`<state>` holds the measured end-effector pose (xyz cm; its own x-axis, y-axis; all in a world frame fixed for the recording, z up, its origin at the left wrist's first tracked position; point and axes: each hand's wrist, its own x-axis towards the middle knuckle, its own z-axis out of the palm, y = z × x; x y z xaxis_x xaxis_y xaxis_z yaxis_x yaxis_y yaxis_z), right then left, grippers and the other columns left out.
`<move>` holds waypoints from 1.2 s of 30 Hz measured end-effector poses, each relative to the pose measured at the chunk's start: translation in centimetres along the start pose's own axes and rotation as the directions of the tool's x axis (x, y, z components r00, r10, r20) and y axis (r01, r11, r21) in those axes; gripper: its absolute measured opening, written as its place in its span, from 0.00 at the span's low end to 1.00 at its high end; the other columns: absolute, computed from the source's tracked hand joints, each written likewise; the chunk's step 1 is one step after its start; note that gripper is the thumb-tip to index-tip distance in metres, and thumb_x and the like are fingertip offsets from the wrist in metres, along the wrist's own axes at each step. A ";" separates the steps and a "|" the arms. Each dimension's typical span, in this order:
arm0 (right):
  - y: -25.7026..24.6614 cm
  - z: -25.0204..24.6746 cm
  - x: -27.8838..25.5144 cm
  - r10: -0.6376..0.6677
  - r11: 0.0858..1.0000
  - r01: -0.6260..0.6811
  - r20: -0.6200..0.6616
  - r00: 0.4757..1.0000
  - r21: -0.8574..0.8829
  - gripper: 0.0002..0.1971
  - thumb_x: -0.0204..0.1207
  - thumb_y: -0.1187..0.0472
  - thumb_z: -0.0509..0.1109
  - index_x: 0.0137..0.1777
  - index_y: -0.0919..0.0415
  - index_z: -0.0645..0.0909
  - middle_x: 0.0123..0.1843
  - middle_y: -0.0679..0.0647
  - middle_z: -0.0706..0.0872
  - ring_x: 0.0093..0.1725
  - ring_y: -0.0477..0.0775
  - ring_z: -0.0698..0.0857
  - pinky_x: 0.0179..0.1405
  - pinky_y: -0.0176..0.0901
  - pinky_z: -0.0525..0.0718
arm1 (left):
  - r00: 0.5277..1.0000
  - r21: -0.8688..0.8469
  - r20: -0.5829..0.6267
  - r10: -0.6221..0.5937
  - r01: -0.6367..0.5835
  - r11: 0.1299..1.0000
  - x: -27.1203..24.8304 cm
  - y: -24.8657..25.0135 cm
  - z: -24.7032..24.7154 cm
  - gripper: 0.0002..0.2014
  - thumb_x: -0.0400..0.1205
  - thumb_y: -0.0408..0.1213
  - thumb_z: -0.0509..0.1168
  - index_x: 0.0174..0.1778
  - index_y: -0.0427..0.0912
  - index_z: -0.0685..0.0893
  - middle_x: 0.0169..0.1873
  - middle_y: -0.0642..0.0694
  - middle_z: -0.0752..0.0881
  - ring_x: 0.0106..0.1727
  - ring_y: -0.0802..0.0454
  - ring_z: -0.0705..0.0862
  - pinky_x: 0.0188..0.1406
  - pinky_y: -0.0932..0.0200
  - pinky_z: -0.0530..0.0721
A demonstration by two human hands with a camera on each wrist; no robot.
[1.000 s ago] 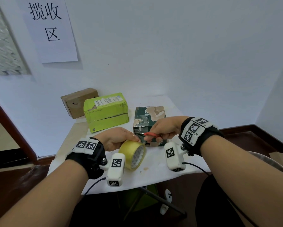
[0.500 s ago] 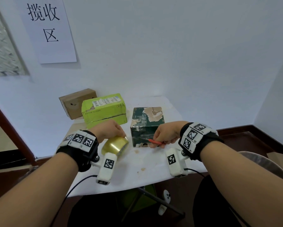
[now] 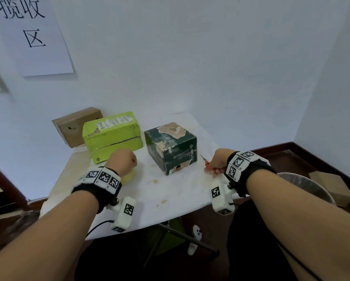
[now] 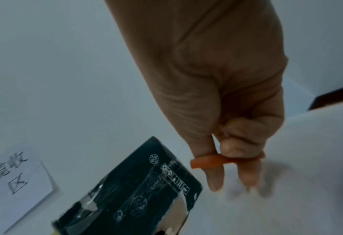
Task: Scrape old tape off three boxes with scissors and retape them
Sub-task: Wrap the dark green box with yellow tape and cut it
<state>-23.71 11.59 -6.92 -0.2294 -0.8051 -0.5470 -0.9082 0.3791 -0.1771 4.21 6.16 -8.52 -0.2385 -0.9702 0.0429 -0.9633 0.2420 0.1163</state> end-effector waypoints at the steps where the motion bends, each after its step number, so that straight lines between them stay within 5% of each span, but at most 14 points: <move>1: 0.1 0.1 0.3 0.004 0.993 -0.007 0.028 1.000 0.119 0.19 0.82 0.53 0.66 0.31 0.61 0.71 0.08 0.48 0.73 0.07 0.43 0.69 0.23 0.34 0.71 | 1.000 -0.001 0.003 0.004 -0.004 1.000 0.1 -0.2 0.2 0.10 0.76 0.26 0.62 0.28 0.39 0.76 0.29 0.40 0.77 0.33 0.44 0.73 0.31 0.58 0.66; 6: -0.2 0.2 0.5 0.015 0.863 -0.048 0.069 0.998 0.502 0.14 0.85 0.65 0.60 0.35 0.65 0.73 0.12 0.53 0.79 0.09 0.46 0.76 0.10 0.29 0.72 | 1.000 -0.010 0.006 0.012 -0.012 1.000 0.1 -0.4 0.5 0.10 0.80 0.30 0.61 0.36 0.42 0.86 0.39 0.42 0.86 0.39 0.46 0.79 0.37 0.57 0.75; 9: 0.2 0.5 1.6 0.017 0.819 -0.011 -0.004 1.000 0.574 0.13 0.82 0.69 0.63 0.34 0.64 0.73 0.13 0.50 0.80 0.10 0.43 0.77 0.13 0.29 0.75 | 0.999 -0.030 0.011 0.038 -0.038 0.999 0.2 -0.5 0.7 0.13 0.83 0.31 0.63 0.59 0.41 0.89 0.59 0.44 0.88 0.59 0.45 0.83 0.54 0.56 0.78; 13: 1.0 1.0 3.3 -0.010 0.662 0.118 -0.148 0.989 0.740 0.11 0.78 0.75 0.66 0.37 0.63 0.73 0.36 0.56 0.83 0.22 0.44 0.84 0.16 0.27 0.77 | 0.998 -0.036 0.003 0.069 -0.069 0.997 0.3 -0.5 0.9 0.16 0.85 0.35 0.61 0.68 0.45 0.83 0.62 0.45 0.86 0.63 0.46 0.81 0.56 0.56 0.77; 16: 0.4 0.7 2.9 0.007 0.654 0.166 -0.225 0.974 0.738 0.14 0.79 0.74 0.63 0.34 0.62 0.69 0.40 0.59 0.77 0.31 0.47 0.79 0.15 0.26 0.74 | 0.995 0.092 -0.066 0.079 -0.073 0.993 0.2 -0.1 0.7 0.14 0.86 0.45 0.59 0.62 0.49 0.87 0.63 0.48 0.83 0.63 0.45 0.78 0.56 0.52 0.76; 19: -0.3 0.8 2.5 0.059 0.846 0.130 -0.333 0.941 0.518 0.16 0.81 0.67 0.63 0.31 0.61 0.64 0.33 0.54 0.72 0.40 0.55 0.78 0.25 0.34 0.74 | 0.966 0.094 -0.244 0.084 -0.062 0.994 0.3 0.6 -0.2 0.14 0.86 0.47 0.59 0.56 0.48 0.88 0.58 0.46 0.79 0.63 0.44 0.73 0.59 0.50 0.69; 22: -1.0 0.9 2.6 0.031 0.909 0.130 -0.377 0.926 0.395 0.09 0.79 0.63 0.64 0.38 0.65 0.74 0.42 0.59 0.81 0.47 0.59 0.78 0.30 0.37 0.74 | 0.879 -0.107 -0.427 0.214 -0.284 0.953 0.6 1.9 -1.7 0.11 0.85 0.41 0.63 0.52 0.40 0.89 0.50 0.43 0.83 0.55 0.43 0.78 0.52 0.53 0.71; 25: -0.9 0.7 2.9 0.029 0.858 0.240 -0.510 0.860 0.454 0.12 0.78 0.67 0.61 0.54 0.66 0.85 0.56 0.61 0.86 0.55 0.61 0.84 0.50 0.44 0.81 | 0.878 -0.288 -0.374 0.298 -0.415 0.863 0.4 4.3 -2.8 0.10 0.84 0.42 0.64 0.52 0.43 0.89 0.48 0.50 0.85 0.50 0.53 0.80 0.50 0.59 0.75; 29: -1.6 0.0 1.9 -0.069 0.681 0.549 -0.704 0.707 0.484 0.13 0.79 0.69 0.60 0.56 0.61 0.85 0.59 0.56 0.87 0.56 0.51 0.82 0.55 0.37 0.76 | 0.939 -0.472 -0.267 0.218 -0.325 0.819 0.3 6.3 -2.0 0.09 0.81 0.45 0.68 0.47 0.45 0.91 0.44 0.53 0.85 0.44 0.61 0.81 0.46 0.62 0.77; 32: -2.9 -0.3 1.3 -0.172 0.619 0.623 -0.692 0.702 0.478 0.12 0.81 0.63 0.64 0.62 0.61 0.84 0.61 0.54 0.86 0.56 0.47 0.81 0.57 0.34 0.74 | 0.939 -0.470 -0.271 0.213 -0.322 0.822 0.6 6.5 -1.1 0.07 0.79 0.44 0.72 0.44 0.44 0.90 0.43 0.52 0.84 0.44 0.57 0.80 0.44 0.65 0.76; 36: -4.1 0.1 2.5 -0.178 0.651 0.574 -0.636 0.751 0.497 0.23 0.80 0.55 0.68 0.74 0.62 0.75 0.71 0.57 0.80 0.69 0.56 0.78 0.70 0.44 0.74 | 0.906 -0.383 -0.327 0.267 -0.386 0.840 1.0 6.4 -0.3 0.05 0.78 0.41 0.73 0.40 0.44 0.87 0.42 0.48 0.82 0.44 0.53 0.77 0.44 0.59 0.74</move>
<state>-20.55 8.08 -7.66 -0.2336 -0.9621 0.1410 -0.5491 0.0108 -0.8357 -2.19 6.80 -7.47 -0.4334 -0.8102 0.3945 -0.6696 0.5825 0.4607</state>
